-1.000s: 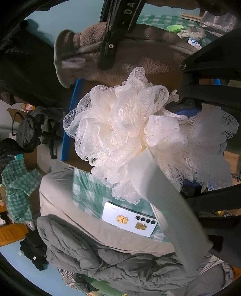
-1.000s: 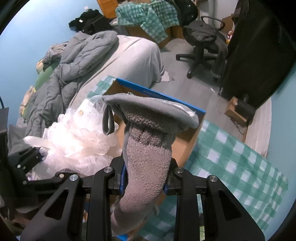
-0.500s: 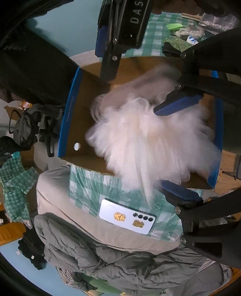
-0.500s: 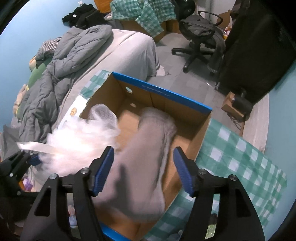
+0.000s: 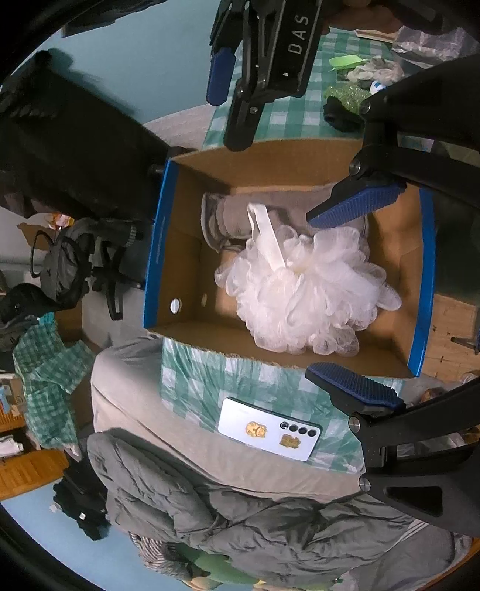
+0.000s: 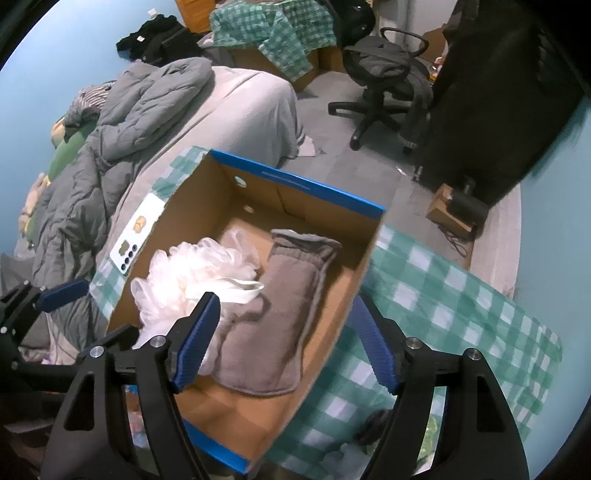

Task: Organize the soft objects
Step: 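Release the bath puff from the left tool while the right tool drops the mitten into the box, then move both tools back over the remaining items on the tablecloth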

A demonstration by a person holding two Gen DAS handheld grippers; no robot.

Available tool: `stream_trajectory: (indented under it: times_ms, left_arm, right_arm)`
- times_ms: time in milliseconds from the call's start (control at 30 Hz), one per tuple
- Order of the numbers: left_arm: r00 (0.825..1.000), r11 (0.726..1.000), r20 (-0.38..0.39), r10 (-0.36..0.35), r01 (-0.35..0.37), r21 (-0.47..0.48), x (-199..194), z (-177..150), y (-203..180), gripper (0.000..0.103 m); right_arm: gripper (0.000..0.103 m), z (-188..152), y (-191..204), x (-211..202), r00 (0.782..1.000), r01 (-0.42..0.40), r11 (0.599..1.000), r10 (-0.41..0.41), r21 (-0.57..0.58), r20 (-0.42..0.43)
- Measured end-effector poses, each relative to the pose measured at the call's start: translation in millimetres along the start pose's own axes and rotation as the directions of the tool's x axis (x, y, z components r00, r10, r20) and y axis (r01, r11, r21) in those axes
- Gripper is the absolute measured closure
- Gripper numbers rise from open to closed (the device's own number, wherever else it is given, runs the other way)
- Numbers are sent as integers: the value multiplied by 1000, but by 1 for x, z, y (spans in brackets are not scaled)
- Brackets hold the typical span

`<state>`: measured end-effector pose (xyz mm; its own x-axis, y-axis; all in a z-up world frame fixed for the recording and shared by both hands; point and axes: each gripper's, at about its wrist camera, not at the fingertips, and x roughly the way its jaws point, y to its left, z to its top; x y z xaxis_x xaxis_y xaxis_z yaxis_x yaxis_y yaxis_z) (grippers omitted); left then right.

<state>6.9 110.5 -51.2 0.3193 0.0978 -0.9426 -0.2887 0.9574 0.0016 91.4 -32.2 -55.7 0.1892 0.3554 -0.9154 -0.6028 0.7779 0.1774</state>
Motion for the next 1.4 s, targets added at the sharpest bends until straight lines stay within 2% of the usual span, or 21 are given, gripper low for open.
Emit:
stream_trajectory:
  times_ms: [167,533,1000,1400]
  left_arm:
    - [1000,1000,1,-25,25,12,-8,-1,-12,26]
    - [998,991,-11,-68,69,116,-15,-7,-56,26]
    - [989,952,-69,-134,148,266,-13,-20,-133,26]
    - [976,914,-151,-158,202,352,0,-45,-190,23]
  right_arm:
    - [27,-12,-12,-11,1000,29,1000,-29,1,-1]
    - [27,-49,-52,-42,998,63,995,-63,78,-7]
    - [27,-119,-131,-72,987,159,960,-149,230,-62]
    - [27,-186,-189,-79,977,204,912,-168,357,-128]
